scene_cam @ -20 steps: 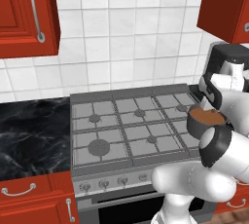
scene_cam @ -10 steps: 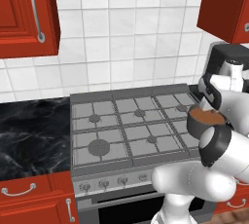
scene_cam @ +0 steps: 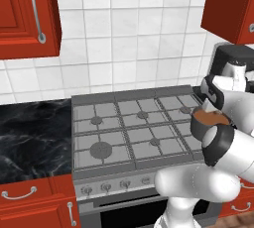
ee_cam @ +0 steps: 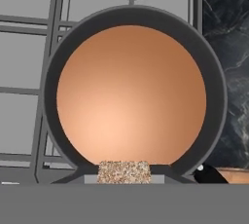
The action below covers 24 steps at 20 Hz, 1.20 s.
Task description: Pick up the sugar cube(s) and place them in the saucepan with hot chocolate.
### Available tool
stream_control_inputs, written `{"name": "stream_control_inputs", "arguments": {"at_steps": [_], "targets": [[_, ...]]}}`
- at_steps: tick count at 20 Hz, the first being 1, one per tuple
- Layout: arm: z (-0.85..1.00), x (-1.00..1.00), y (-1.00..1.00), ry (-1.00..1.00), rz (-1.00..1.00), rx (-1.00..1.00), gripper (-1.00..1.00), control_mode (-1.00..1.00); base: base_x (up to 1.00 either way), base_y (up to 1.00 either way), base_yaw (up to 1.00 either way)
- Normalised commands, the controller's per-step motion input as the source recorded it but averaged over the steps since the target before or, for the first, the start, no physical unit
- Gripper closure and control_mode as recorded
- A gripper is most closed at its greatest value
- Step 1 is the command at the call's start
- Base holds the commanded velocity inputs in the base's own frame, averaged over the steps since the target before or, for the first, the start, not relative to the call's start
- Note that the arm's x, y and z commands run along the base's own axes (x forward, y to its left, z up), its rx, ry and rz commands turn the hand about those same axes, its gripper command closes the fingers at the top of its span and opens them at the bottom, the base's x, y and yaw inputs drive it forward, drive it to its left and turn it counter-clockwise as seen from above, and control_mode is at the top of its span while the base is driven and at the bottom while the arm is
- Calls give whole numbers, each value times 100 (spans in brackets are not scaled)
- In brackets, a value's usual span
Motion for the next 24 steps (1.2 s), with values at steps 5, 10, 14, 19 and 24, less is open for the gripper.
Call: {"name": "stream_control_inputs", "arguments": {"at_steps": [5,10,14,19,24], "targets": [[-3,18,1,0,0,0,100,-100,0,0,0],[-16,19,0,-1,0,0,100,-100,0,0,0],[-25,12,0,-4,0,0,100,-100,0,0,0],[-30,9,0,-4,1,0,100,-100,0,0,0],[-21,3,0,-4,0,0,100,-100,0,0,0]]}}
